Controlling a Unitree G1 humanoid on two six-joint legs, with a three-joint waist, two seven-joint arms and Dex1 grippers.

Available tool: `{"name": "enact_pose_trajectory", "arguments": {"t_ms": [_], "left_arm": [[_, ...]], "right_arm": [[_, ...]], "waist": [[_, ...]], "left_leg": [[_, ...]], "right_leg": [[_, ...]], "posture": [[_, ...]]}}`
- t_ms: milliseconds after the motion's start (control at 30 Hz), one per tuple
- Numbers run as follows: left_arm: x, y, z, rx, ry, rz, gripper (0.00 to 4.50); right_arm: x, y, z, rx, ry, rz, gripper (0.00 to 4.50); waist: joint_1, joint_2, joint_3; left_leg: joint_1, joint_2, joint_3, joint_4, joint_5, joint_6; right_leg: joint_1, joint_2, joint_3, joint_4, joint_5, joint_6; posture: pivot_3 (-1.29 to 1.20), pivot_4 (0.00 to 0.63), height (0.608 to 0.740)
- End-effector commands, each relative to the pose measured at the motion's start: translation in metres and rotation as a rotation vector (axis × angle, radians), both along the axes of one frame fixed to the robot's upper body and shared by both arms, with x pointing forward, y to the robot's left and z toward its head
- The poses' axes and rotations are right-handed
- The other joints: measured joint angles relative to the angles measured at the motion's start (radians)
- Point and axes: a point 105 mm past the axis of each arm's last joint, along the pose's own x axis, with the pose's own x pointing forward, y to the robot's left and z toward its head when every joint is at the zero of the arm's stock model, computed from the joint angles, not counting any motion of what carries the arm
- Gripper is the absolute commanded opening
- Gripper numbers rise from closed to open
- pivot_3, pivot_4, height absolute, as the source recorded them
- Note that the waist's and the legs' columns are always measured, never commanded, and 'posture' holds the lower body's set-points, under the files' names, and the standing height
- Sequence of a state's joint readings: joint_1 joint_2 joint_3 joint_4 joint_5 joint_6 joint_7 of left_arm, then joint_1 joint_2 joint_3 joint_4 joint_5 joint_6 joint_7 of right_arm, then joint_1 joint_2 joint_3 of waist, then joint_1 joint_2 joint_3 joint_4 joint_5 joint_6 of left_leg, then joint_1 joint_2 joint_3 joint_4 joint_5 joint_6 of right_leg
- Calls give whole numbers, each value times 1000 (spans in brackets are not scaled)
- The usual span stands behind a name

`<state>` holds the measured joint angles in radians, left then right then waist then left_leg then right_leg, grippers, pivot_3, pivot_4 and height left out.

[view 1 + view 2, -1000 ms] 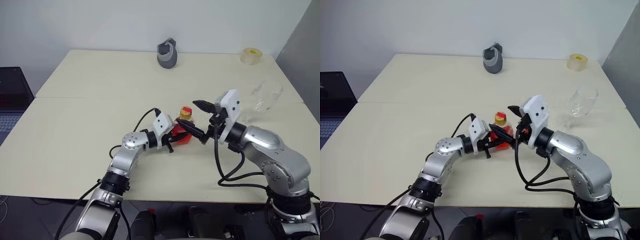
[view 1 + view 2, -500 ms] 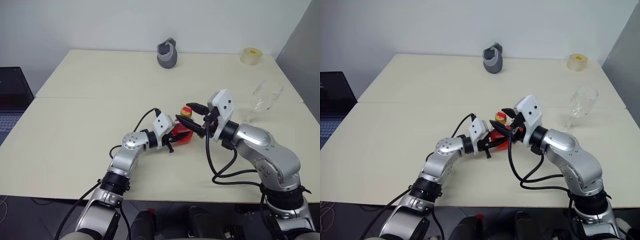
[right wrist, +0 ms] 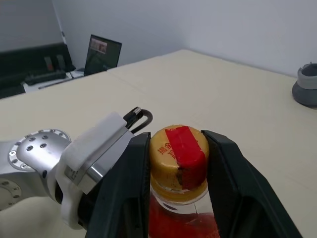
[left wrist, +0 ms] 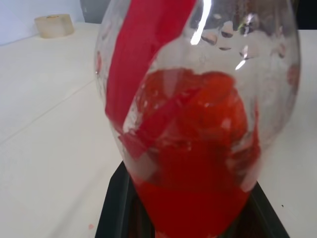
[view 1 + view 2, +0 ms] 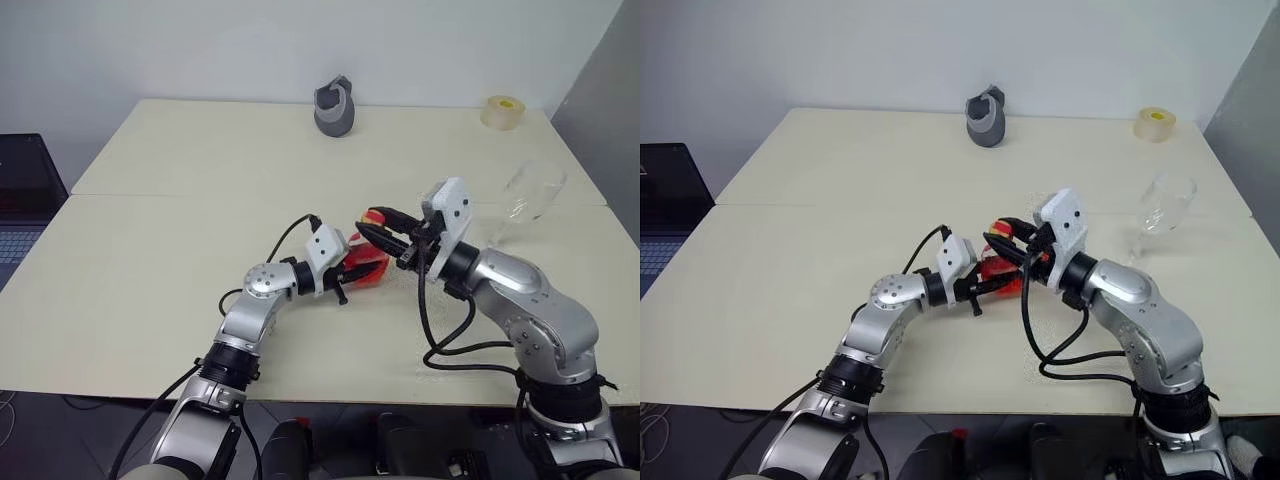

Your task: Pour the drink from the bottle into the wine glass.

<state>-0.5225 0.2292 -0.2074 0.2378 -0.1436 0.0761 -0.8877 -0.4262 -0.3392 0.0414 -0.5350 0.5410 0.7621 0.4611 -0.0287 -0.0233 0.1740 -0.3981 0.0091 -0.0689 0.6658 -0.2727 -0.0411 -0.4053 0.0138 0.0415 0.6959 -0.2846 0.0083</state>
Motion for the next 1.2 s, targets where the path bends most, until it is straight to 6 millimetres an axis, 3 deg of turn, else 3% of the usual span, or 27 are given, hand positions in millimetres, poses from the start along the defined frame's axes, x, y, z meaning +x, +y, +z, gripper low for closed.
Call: {"name": "enact_pose_trajectory", "arguments": {"t_ms": [33, 367, 533, 633, 767, 867, 1100, 1200], "left_arm": [[-3, -4, 14, -32, -41, -24, 846], [-14, -7, 16, -66, 12, -103, 845], [-17, -8, 16, -65, 22, -127, 823], [-17, -8, 16, -58, 16, -128, 823], [-18, -9, 19, -53, -2, -144, 822], [-24, -12, 21, -43, -8, -190, 822], [-43, -12, 16, 28, 15, -331, 822], [-44, -11, 15, 46, 15, -343, 822]], "right_arm": [[-17, 5, 25, 71, -103, 91, 1216], [-18, -10, 38, -6, -360, -12, 1216], [-25, -16, 39, 160, -217, 31, 1206], [-27, -19, 32, 94, -204, 25, 1205], [-32, -35, 8, -69, -164, 5, 1205], [-32, -59, -16, -152, -68, -79, 1205], [-26, -128, -82, -238, 64, -388, 1205], [-26, -138, -103, -231, 106, -443, 1205]], "waist": [[0, 0, 0], [0, 0, 0], [0, 0, 0], [0, 0, 0], [2, 0, 0], [3, 0, 0], [2, 0, 0], [0, 0, 0]], "left_leg": [[0, 0, 0, 0, 0, 0], [0, 0, 0, 0, 0, 0], [0, 0, -1, 0, 0, 0], [0, 0, 0, 0, 0, 0], [0, 0, 0, 0, 0, 0], [0, 0, 0, 0, 0, 0], [1, 0, 2, 0, 0, 0], [2, 1, 6, -1, 0, 0]], "right_leg": [[0, 0, 0, 0, 0, 0], [0, 0, 0, 0, 0, 0], [0, 0, -1, 0, 0, 0], [0, 0, 0, 0, 0, 0], [0, 0, 0, -1, 0, 0], [0, 0, 0, -1, 0, 0], [1, 1, 1, 0, 0, 0], [1, 1, 2, 0, 0, 0]], "posture": [[0, 150, 740], [0, 150, 740], [0, 150, 740], [0, 150, 740], [0, 150, 740], [0, 150, 740], [0, 150, 740], [0, 150, 740]]}}
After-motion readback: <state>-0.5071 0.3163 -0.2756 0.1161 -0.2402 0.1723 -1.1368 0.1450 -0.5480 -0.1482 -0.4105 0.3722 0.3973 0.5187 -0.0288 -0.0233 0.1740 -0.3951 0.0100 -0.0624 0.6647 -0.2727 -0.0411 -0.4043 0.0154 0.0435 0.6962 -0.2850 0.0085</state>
